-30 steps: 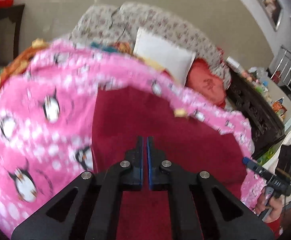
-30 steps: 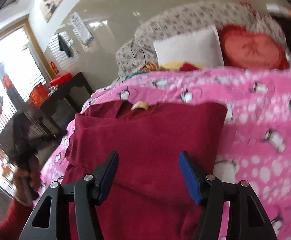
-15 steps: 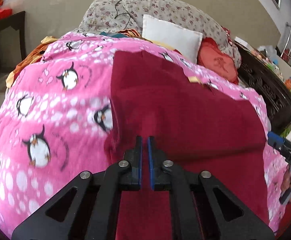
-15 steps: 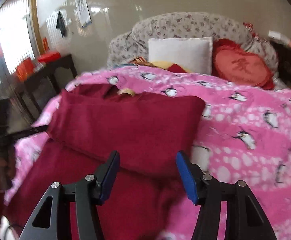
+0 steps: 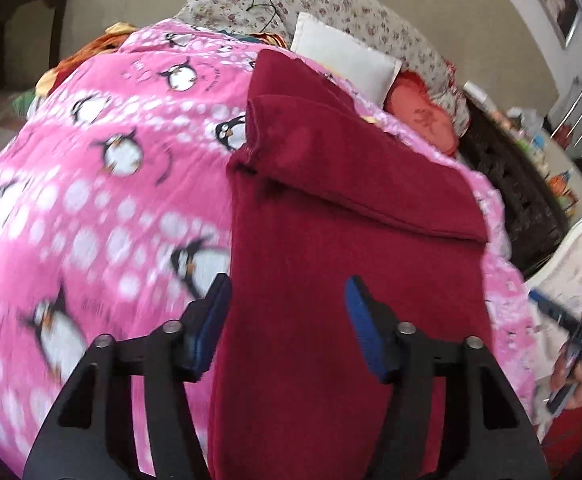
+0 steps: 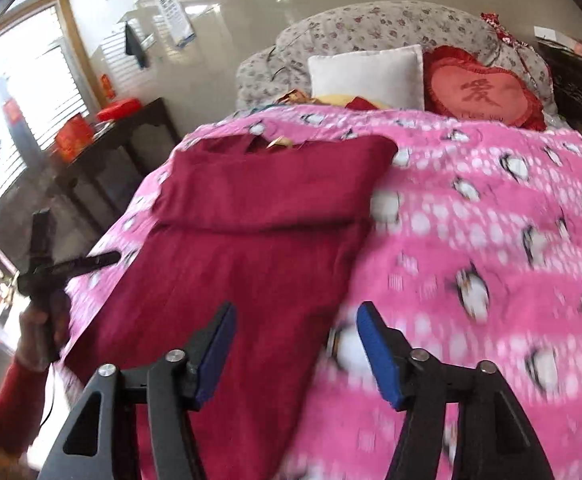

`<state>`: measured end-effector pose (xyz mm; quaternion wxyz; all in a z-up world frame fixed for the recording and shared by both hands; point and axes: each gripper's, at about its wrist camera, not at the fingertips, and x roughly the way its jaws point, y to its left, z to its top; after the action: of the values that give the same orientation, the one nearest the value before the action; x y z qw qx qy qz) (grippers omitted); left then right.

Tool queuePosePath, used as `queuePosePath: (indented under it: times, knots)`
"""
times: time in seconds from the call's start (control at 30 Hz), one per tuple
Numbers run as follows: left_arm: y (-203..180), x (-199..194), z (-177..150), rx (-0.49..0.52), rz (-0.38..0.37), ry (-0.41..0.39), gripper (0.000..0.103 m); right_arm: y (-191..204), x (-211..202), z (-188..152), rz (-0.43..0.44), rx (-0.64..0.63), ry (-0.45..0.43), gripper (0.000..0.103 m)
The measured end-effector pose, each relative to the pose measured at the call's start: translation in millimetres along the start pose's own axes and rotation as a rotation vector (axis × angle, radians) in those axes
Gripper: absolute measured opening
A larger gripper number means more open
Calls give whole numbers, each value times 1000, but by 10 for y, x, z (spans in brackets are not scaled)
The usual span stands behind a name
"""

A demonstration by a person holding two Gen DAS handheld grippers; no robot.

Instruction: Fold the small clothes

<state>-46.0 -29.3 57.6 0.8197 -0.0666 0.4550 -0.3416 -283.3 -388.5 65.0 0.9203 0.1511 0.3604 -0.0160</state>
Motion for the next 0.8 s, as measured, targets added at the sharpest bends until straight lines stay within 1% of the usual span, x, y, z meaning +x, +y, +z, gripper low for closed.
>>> queuePosePath:
  times: [0.07,0.13,0.23,0.3,0.37,0.43,0.53,0.67,0.77,0.8]
  knots:
    - [12,-133,-116,-12,-1,7,60,52,-92,-236,45,21,44,64]
    - [3,-250,-270,-3,16,15,62,82,-100,-505,93,49,91,64]
    - [-8,-357,-499,22,45,49,62,95,-29,-875,118,75,158,64]
    - [8,-402,-654,21,61,73,62,135,37,-1083,123,89,177,65]
    - [57,-432,-775,5,74,89,62,160,60,-1215,161,123,161,65]
    - [96,-444,-875,-16,81,106,62,194,71,-1273,216,135,148,65]
    - [137,-413,-1037,-46,72,150,62,286,140,-1347,302,146,160,66]
    - [64,-434,-1149,-23,86,138,65,325,154,-1383,313,125,140,66]
    - [22,-422,-1175,-16,77,150,75,294,148,-1400,350,148,133,67]
    - [10,-410,-1176,-16,67,152,81,287,155,-1413,363,153,126,68]
